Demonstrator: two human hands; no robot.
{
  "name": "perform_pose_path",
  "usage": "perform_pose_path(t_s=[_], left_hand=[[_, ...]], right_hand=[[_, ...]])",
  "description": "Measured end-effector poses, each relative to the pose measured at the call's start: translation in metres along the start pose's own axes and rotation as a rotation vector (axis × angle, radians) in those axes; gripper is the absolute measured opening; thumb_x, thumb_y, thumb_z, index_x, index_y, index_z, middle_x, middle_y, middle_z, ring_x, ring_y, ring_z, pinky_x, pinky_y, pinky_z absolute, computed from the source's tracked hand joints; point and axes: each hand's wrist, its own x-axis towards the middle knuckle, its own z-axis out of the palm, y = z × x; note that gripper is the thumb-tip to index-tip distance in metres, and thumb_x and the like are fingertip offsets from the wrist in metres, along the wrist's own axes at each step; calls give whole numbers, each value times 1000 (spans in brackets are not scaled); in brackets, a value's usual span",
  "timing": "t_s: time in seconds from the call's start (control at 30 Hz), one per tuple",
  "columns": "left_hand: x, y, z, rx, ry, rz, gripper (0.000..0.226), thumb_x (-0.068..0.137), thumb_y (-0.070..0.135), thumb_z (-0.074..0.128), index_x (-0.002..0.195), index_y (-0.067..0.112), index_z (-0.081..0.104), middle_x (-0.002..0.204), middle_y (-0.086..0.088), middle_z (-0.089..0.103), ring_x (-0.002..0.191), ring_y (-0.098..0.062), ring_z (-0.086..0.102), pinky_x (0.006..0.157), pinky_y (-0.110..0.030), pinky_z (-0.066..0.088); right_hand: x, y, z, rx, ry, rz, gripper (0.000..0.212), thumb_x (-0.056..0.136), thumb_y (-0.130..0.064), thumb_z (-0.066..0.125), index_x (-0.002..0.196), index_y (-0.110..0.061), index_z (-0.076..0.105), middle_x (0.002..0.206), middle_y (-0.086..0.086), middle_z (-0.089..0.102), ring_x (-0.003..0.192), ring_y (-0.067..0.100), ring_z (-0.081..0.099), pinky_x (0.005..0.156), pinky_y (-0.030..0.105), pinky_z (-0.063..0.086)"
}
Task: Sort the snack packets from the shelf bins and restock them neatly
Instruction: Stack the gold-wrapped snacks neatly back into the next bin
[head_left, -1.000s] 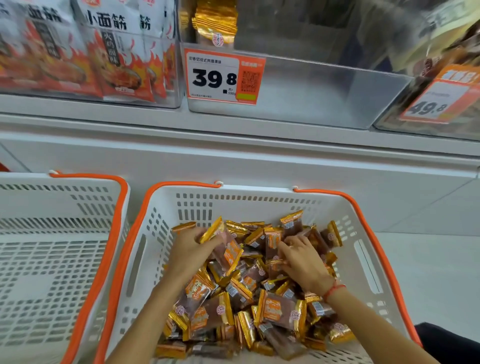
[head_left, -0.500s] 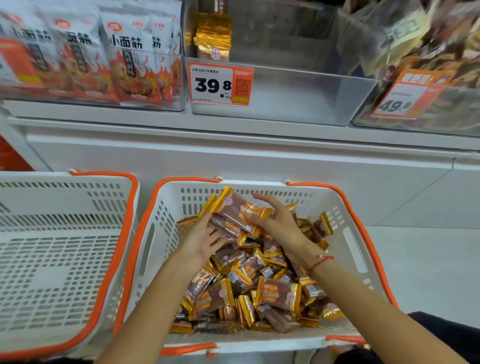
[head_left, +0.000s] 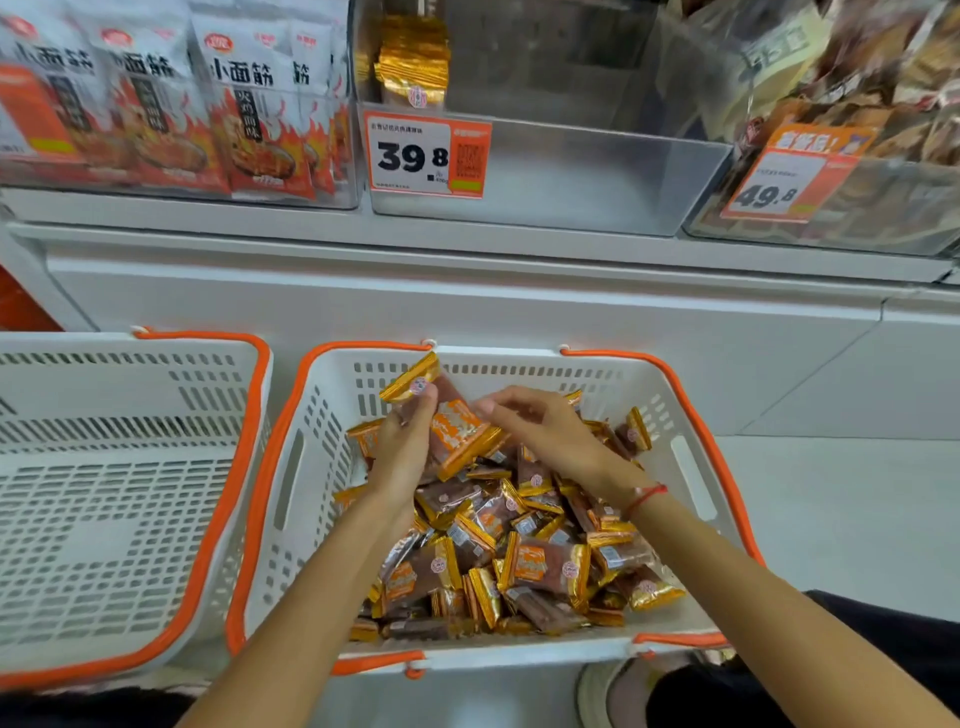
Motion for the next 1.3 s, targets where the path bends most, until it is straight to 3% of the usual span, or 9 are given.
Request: perform_pose_path(t_s=[0.13,0.17,0.2,0.23,0.3,0.53,0.67,1.0,1.3], left_hand=[[10,-11,-10,-144,-21,-155,19,101,30,46,113,22,57,103,-3,66,88,-13,62,71,-31,49],[11,-12,-12,-162,-22,-189,14,101,26,45,106,21,57,98,-4,65,86,-15,61,70,-31,47],[12,-13,-13,-167,-26,-219,11,100,21,45,99,19,56,93,-6,62,83,-16,59,69,-32,46],[13,-15,-15,-157,-35,-238,12,99,17,44,93,18,55,91,-9,60,81,-17,58,70,-32,45],[17,-18,-18,-128,-74,-248,13,100,13,44,98,17,57,98,-12,61,85,-18,58,73,-31,46],[19,-15,-31,196,-189,-134,44,98,28,53,140,27,37,137,5,48,127,-15,45,110,-43,32],[23,-5,-31,389,-151,-69,36,99,27,51,134,18,43,129,-16,55,126,-30,50,103,-40,40],[9,22,-6,105,-333,-141,38,102,25,29,98,5,61,70,-10,58,62,-17,51,55,-27,39],[12,69,-10,290,-398,158,44,93,19,62,126,40,41,121,18,57,120,-5,52,102,-28,43]], right_hand=[[-22,53,-6,-620,-286,271,50,97,-36,56,96,13,62,74,0,51,89,21,54,66,23,40],[-35,58,-8,-759,-398,345,33,98,-34,55,68,-19,56,73,4,43,87,22,49,65,21,38],[-45,76,-5,-883,-430,419,76,97,-29,57,118,21,3,80,9,45,91,23,48,71,21,40],[-51,87,-5,-998,-531,409,57,93,-28,62,103,25,47,95,15,51,101,23,48,81,26,43],[-54,109,-3,-1084,-527,270,38,80,-34,74,107,-11,60,110,5,54,105,19,44,83,32,40],[-14,70,-29,-397,-491,238,11,83,-9,73,92,-3,71,74,-13,69,73,2,66,68,21,53],[6,7,-40,-305,-555,121,19,88,-20,69,101,-7,72,92,3,73,80,5,68,77,22,54],[16,-33,-14,-286,112,-240,38,75,-37,79,110,-26,71,101,-10,66,93,3,58,71,8,39],[27,-73,-30,-150,97,-345,54,93,-29,60,143,-35,41,127,-3,47,119,6,48,89,26,50]])
